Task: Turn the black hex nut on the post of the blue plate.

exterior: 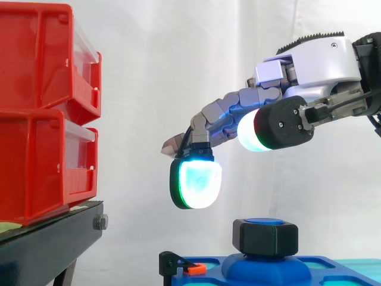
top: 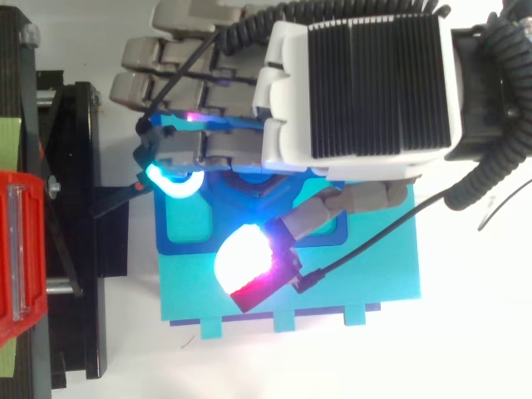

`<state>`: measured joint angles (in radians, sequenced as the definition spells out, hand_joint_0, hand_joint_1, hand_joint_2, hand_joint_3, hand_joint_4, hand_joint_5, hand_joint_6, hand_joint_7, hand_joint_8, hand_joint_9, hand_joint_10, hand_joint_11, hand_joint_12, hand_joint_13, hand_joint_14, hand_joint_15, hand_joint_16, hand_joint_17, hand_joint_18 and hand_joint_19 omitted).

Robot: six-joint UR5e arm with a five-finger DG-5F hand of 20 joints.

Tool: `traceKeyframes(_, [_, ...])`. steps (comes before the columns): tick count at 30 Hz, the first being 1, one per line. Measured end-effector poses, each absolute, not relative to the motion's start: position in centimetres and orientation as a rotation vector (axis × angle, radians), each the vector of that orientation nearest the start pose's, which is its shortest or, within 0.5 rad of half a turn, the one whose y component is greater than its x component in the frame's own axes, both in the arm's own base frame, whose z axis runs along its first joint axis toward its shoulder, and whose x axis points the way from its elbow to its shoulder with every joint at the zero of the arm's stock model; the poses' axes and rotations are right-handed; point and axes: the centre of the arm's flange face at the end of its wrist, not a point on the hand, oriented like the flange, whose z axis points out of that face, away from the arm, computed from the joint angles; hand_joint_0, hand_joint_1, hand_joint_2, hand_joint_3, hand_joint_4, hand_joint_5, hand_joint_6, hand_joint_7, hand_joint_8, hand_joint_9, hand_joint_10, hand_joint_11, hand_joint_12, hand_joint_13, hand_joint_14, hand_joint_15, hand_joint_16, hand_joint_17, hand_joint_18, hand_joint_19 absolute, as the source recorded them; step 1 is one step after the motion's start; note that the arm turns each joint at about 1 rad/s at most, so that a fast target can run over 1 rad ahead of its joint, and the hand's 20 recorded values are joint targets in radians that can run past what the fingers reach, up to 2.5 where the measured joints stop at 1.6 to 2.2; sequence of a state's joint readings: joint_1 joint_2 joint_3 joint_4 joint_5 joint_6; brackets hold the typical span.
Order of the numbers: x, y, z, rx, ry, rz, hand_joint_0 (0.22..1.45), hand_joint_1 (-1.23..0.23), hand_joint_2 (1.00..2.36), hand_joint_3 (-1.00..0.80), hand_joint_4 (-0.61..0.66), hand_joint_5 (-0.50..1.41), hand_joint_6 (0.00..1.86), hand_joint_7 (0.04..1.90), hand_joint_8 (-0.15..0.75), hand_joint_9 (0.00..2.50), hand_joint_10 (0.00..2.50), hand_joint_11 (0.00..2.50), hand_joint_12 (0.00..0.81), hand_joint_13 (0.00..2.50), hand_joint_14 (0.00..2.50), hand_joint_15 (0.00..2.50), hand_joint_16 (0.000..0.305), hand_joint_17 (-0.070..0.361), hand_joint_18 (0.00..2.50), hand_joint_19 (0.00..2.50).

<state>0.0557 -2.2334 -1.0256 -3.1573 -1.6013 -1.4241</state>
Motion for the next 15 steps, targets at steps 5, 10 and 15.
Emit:
traceKeyframes(5, [74.21, -8.43, 33.66, 0.055, 1.713, 0.176, 0.46, -0.23, 1.00, -0.50, 0.17, -0.21, 0.50, 0.96, 0.217, 0.21, 0.00, 0.00, 0.350, 0.20, 0.00, 0.02, 0.056, 0.127, 0.00, 0.05])
traceKeyframes(10, [74.10, -8.39, 33.38, 0.056, 1.720, 0.175, 0.46, -0.23, 1.00, -0.50, 0.18, -0.21, 0.50, 0.96, 0.218, 0.21, 0.00, 0.00, 0.351, 0.20, 0.00, 0.02, 0.056, 0.126, 0.00, 0.06])
traceKeyframes(15, [74.05, -8.60, 33.32, 0.057, 1.722, 0.174, 0.46, -0.23, 1.00, -0.50, 0.18, -0.21, 0.50, 0.96, 0.218, 0.21, 0.00, 0.00, 0.350, 0.20, 0.00, 0.02, 0.056, 0.126, 0.00, 0.05])
